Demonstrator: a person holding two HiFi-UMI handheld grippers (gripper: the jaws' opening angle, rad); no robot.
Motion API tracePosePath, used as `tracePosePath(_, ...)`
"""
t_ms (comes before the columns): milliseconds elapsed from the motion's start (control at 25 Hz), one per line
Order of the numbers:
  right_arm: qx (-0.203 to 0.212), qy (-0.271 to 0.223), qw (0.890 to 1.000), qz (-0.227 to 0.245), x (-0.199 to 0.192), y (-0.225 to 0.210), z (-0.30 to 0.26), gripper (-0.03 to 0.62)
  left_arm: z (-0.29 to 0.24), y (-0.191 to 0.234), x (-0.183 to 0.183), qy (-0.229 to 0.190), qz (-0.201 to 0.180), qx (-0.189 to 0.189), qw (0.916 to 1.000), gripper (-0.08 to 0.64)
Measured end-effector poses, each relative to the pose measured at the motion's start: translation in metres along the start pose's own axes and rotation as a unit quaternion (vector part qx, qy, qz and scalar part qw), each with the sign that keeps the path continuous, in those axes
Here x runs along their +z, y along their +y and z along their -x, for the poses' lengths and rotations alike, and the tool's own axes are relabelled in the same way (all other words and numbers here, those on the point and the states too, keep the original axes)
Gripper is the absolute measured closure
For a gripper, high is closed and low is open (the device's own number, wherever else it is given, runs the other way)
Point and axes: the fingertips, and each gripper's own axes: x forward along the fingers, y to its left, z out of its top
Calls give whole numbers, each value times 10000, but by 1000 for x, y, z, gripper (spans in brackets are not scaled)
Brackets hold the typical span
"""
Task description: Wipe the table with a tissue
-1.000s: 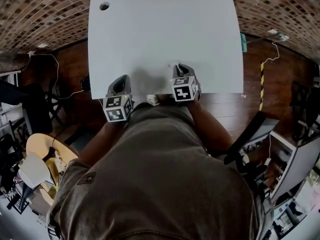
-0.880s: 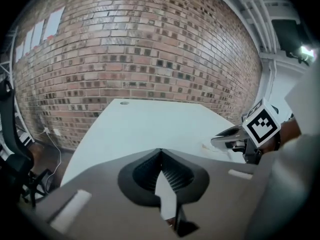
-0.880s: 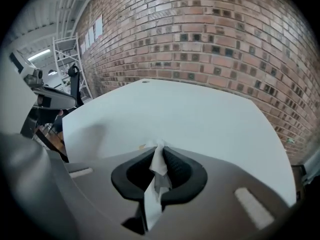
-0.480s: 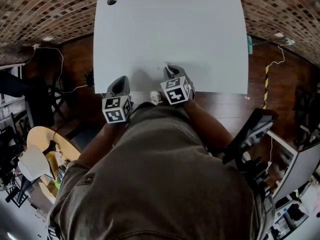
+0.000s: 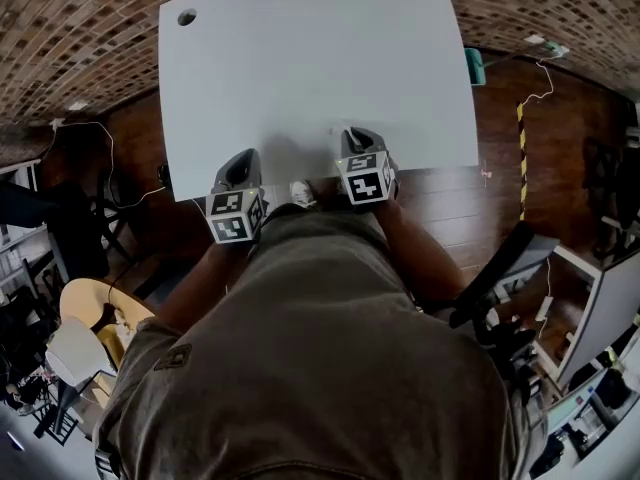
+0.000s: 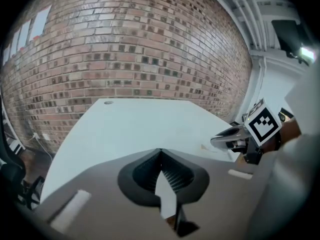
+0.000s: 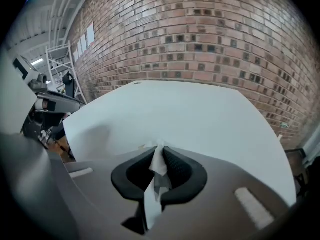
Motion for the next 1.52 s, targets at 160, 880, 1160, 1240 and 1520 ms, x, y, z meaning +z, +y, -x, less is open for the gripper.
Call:
tracePosePath(160,-376,20,9987,-339,-12,-37,14,549,-11,-15,3,33,-97,-150,9998,558)
tracePosePath(880,83,14,9999,105,6,9,-8,549,14,20,-10,-58,262,361,9990,558)
tracePosePath(1160,413,-70,9982,426,15,52,-16,549,29,41,-21,-103,369,491,9981,558)
tracePosePath(1240,396,-41,9984,404,14,54,-15,549,30,43,-21,-114,356,467,9982,558)
tracePosePath(1520,155,-245,9992,262,19,41,1,549,26,33,-15,-150,229,241,9993,558)
